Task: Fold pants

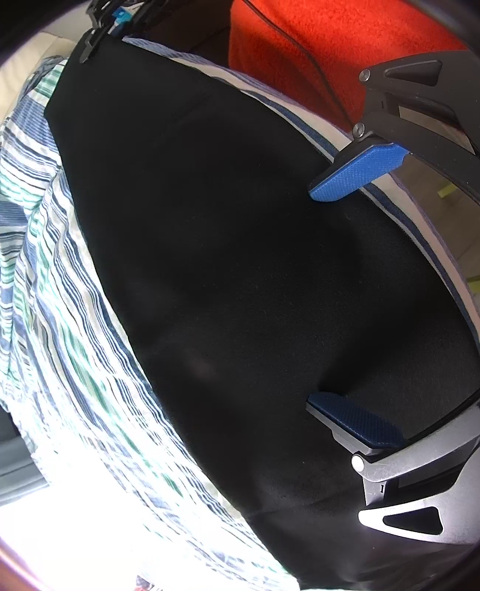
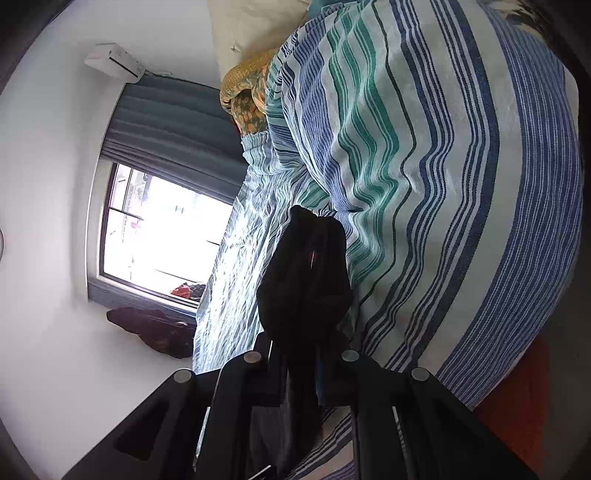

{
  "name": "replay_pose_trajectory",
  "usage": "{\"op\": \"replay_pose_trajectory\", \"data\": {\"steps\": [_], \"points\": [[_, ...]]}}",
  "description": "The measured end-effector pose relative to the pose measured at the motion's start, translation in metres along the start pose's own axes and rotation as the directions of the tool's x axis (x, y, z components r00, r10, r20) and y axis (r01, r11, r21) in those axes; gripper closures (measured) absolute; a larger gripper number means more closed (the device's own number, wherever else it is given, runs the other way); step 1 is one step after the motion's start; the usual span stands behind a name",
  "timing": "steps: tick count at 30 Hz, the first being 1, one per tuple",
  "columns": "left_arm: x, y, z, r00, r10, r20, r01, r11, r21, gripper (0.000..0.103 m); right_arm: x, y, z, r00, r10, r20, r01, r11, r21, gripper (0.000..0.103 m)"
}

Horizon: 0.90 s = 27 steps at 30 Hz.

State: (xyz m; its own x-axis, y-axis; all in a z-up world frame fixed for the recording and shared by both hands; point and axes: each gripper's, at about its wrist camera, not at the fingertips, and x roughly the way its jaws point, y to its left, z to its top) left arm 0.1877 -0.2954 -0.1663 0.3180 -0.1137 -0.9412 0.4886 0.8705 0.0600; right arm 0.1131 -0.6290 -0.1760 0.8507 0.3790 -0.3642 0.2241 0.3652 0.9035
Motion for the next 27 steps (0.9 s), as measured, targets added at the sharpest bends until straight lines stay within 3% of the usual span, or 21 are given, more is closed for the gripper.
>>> {"op": "replay_pose_trajectory", "data": {"steps": [3,9,13,17,21,23,24,25,26,27], "points": [[-0.017,0.024,0.001,0.999,-0.036,0.015,0.037,0.995,-0.091,0.001,-0.009,0.031,-0.007,0.998,0.063,-0.011,-0.064,0.998,-0.030,0.091],[-0.062,0.103,-0.016,0.995,-0.048,0.091,0.071,0.957,-0.281,0.001,-0.001,0.150,-0.037,0.983,0.156,-0.101,-0.177,0.954,-0.242,0.091],[-0.089,0.161,-0.049,0.992,-0.005,0.125,0.054,0.919,-0.391,0.001,0.020,0.214,-0.084,0.962,0.203,-0.183,-0.252,0.916,-0.311,0.091],[-0.111,0.215,-0.099,0.989,0.047,0.142,0.033,0.859,-0.511,0.001,0.058,0.256,-0.159,0.942,0.200,-0.269,-0.293,0.881,-0.371,0.091],[-0.123,0.263,-0.160,0.987,0.080,0.142,0.030,0.766,-0.642,0.001,0.124,0.256,-0.258,0.927,0.099,-0.361,-0.264,0.857,-0.443,0.091],[-0.125,0.279,-0.189,0.986,0.087,0.145,0.038,0.722,-0.691,0.001,0.158,0.244,-0.311,0.922,0.001,-0.388,-0.221,0.823,-0.523,0.089],[-0.126,0.286,-0.199,0.985,0.097,0.145,0.035,0.703,-0.710,0.001,0.175,0.236,-0.338,0.912,-0.073,-0.403,-0.192,0.792,-0.579,0.083],[-0.127,0.289,-0.207,0.984,0.107,0.144,0.030,0.694,-0.720,0.001,0.194,0.226,-0.364,0.881,-0.155,-0.448,-0.184,0.759,-0.625,0.067],[-0.126,0.291,-0.217,0.983,0.114,0.143,0.026,0.687,-0.726,0.001,0.210,0.215,-0.385,0.832,-0.231,-0.504,-0.194,0.731,-0.655,0.057],[-0.126,0.291,-0.224,0.983,0.111,0.144,0.029,0.686,-0.727,0.001,0.217,0.206,-0.400,0.802,-0.293,-0.521,-0.195,0.695,-0.692,0.050]]}}
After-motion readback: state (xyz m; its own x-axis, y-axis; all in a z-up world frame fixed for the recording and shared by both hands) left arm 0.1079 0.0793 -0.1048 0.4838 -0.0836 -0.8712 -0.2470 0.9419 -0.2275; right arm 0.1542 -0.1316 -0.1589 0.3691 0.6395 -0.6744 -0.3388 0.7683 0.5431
